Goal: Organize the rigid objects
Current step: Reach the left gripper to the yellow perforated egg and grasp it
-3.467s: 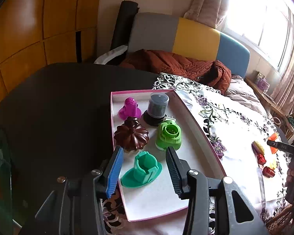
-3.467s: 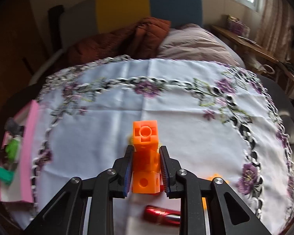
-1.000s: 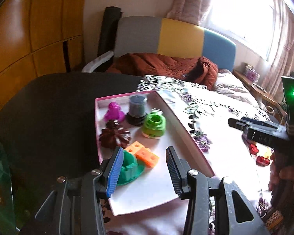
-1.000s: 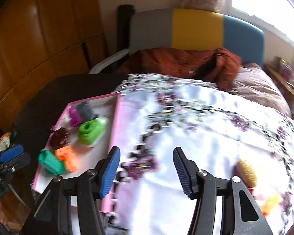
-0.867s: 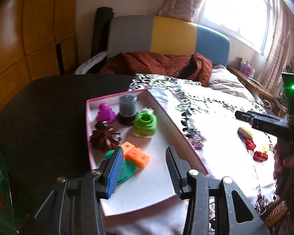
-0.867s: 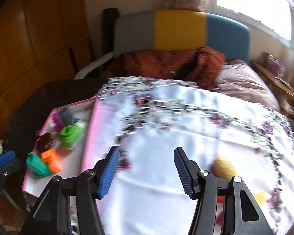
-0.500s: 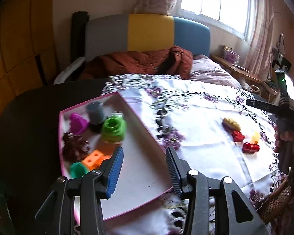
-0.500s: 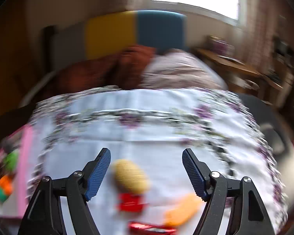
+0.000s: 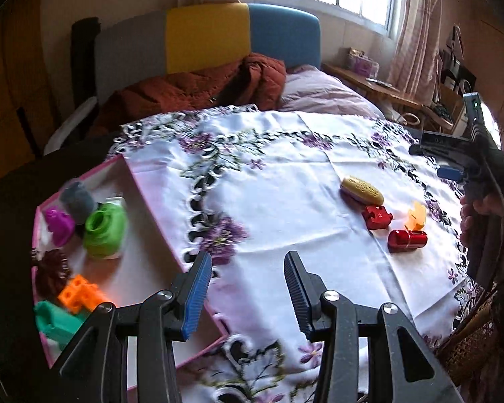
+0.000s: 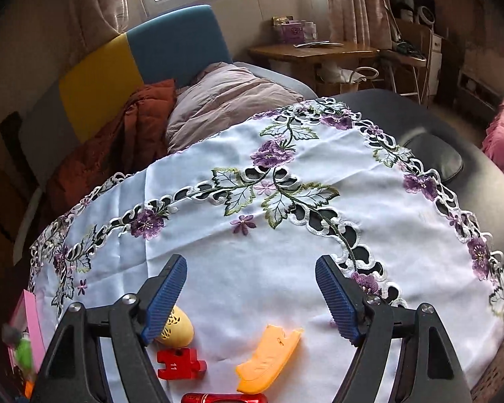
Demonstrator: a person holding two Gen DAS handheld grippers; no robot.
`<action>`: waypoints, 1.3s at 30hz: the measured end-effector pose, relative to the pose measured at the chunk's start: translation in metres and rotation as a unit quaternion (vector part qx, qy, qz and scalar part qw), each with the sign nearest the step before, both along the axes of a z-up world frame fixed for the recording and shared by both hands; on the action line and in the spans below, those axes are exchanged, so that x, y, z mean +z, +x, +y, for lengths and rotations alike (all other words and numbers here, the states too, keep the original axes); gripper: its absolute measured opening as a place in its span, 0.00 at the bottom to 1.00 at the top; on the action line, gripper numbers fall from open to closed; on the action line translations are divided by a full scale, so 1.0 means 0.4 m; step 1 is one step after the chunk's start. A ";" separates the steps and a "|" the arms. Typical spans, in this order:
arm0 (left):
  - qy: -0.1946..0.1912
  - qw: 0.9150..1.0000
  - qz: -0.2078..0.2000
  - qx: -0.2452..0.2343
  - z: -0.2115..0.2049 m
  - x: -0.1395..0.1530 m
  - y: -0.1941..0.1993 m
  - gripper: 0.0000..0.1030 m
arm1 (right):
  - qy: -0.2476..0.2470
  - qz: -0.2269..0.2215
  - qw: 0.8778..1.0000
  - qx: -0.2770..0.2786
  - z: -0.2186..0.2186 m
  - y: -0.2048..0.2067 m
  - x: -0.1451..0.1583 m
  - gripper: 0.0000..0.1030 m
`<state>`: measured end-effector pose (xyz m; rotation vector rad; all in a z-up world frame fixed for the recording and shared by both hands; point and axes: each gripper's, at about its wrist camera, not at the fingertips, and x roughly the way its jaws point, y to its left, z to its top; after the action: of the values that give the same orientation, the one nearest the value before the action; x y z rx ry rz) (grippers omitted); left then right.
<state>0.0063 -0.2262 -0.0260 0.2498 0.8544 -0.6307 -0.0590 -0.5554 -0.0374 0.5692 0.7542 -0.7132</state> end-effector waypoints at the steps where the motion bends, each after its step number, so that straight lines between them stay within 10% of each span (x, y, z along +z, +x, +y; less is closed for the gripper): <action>1: -0.001 1.000 0.006 -0.003 -0.012 -0.006 0.003 0.44 | 0.001 0.000 1.000 -0.001 -0.001 -0.001 0.000 0.77; 13: -0.004 0.995 0.044 -0.091 -0.171 -0.052 0.003 0.44 | 0.033 -0.028 0.998 -0.042 -0.038 -0.036 -0.002 0.79; 24: 0.025 0.978 0.046 -0.204 -0.409 -0.083 0.034 0.80 | 0.063 -0.046 0.996 -0.052 -0.054 -0.050 -0.010 0.82; 39: 0.086 0.961 0.051 -0.257 -0.603 -0.194 0.110 0.79 | 0.101 -0.058 0.992 -0.050 -0.072 -0.048 -0.031 0.83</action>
<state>0.0502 -0.4673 -0.1037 0.6135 0.9522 -1.0609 -0.0781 -0.5843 -0.0499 0.8301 0.6981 -0.6932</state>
